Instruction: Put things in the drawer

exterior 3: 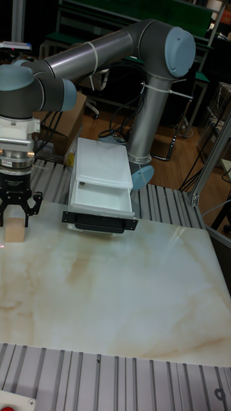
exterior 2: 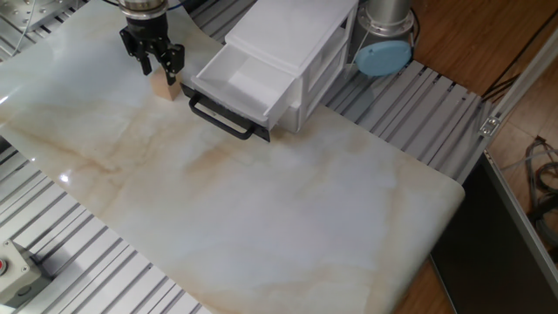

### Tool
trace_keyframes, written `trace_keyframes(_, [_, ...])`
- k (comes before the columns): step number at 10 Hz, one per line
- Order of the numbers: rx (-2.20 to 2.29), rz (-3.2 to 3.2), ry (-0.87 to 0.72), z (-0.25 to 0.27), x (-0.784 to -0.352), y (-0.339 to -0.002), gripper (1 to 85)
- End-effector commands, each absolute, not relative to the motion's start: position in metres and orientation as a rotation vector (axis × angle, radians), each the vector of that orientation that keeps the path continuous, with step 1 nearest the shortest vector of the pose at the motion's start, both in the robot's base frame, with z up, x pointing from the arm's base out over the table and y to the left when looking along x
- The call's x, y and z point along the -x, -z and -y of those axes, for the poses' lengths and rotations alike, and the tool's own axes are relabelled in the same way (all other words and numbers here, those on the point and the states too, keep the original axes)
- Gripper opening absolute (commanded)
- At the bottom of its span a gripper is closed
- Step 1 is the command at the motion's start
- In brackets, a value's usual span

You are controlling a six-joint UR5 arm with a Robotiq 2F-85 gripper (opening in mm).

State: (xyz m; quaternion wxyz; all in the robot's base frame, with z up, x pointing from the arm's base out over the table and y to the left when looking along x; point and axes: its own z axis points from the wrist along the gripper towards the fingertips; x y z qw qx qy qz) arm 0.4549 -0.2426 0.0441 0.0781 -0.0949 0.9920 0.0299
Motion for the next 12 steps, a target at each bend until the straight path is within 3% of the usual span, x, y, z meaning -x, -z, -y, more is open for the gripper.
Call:
trace_keyframes(1, [0.284, -2.959, -0.105, 0.246, -0.452, -0.041, 58.3])
trace_keyframes(7, [0.277, -2.957, -0.105, 0.245, -0.453, -0.030, 57.0])
trace_keyframes(9, [0.188, -2.951, -0.126, 0.240, -0.457, -0.033, 33.7])
trace_keyframes(11, [0.185, -2.974, -0.087, 0.249, -0.450, -0.041, 17.3])
trace_keyframes(12, [0.108, -2.957, -0.066, 0.252, -0.457, -0.043, 1.0])
